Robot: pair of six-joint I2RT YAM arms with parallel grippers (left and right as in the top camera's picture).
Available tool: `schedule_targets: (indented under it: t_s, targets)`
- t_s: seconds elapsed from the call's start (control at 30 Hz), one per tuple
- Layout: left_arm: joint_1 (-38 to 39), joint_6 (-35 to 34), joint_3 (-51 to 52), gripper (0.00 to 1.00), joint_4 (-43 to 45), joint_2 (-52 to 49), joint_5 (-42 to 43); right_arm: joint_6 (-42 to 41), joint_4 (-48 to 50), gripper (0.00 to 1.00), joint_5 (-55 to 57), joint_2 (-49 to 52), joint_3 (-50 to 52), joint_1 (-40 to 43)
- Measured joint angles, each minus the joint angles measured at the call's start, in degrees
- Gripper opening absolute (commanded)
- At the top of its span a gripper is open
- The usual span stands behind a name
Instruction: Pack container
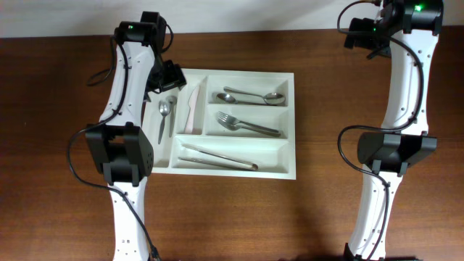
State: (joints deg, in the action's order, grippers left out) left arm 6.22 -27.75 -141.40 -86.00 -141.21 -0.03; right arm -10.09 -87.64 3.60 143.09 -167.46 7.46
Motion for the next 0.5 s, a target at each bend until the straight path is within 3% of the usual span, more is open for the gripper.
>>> schedule_targets:
  t_s: [0.5]
  targets:
    - [0.0, 0.09, 0.0, 0.99, 0.15, 0.0, -1.01, -0.02, 0.0, 0.99, 0.0, 0.0, 0.0, 0.0]
